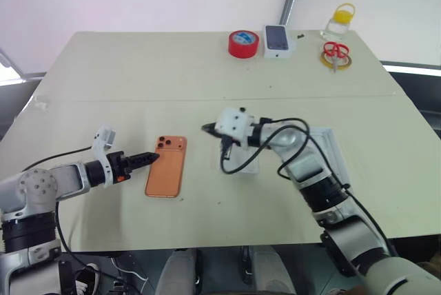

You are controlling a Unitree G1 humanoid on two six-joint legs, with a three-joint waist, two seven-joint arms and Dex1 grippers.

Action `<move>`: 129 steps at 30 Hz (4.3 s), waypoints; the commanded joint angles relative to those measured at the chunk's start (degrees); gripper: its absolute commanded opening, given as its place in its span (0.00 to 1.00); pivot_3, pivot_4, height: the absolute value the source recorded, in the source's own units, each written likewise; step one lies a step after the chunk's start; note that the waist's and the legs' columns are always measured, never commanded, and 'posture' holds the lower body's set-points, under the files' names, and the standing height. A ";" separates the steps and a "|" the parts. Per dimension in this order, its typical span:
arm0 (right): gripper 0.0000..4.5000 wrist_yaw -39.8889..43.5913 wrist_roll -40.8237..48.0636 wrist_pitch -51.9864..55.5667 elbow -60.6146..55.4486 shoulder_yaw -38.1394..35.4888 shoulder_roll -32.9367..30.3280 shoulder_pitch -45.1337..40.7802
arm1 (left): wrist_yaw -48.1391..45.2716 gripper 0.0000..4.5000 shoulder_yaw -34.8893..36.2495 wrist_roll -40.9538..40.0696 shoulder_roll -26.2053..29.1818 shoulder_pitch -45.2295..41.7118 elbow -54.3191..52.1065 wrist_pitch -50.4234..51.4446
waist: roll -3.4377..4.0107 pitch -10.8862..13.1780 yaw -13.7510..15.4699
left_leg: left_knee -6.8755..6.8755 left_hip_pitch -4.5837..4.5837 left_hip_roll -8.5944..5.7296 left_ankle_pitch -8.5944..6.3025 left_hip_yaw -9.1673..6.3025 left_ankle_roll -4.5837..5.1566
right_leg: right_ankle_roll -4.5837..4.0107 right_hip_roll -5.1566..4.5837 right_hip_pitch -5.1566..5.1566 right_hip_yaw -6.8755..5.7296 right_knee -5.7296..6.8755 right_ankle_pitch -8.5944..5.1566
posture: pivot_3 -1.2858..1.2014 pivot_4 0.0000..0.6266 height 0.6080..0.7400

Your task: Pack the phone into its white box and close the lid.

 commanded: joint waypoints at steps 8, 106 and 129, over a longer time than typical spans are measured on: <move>0.02 8.04 -9.21 1.82 -0.67 13.41 -3.31 -2.56 | 2.47 0.54 0.53 -0.99 -1.93 2.83 -3.56 1.94 | 0.03 -0.03 -0.13 | -0.02 0.00 -0.07 0.01 -0.02 -0.07 | -0.04 -0.07 -0.03 0.01 0.01 -0.01 | 0.52 0.24 1.00; 0.63 14.99 11.10 -4.93 -14.77 -8.78 -19.24 19.50 | 6.93 0.00 6.12 -8.21 -15.19 -4.19 1.17 -2.77 | -0.51 0.15 0.34 | -0.94 0.68 -0.01 0.21 0.01 -0.40 | -0.15 -0.04 0.34 -0.04 -0.38 -0.16 | 0.52 0.24 1.00; 0.01 10.14 8.12 -3.10 -12.16 -5.19 -13.25 13.39 | 19.19 0.00 13.41 -17.34 -17.41 -20.03 7.78 1.62 | -0.69 0.30 0.27 | -0.91 0.63 -0.02 0.25 -0.08 -0.47 | 0.02 -0.04 0.31 -0.05 -0.35 -0.04 | 0.52 0.24 1.00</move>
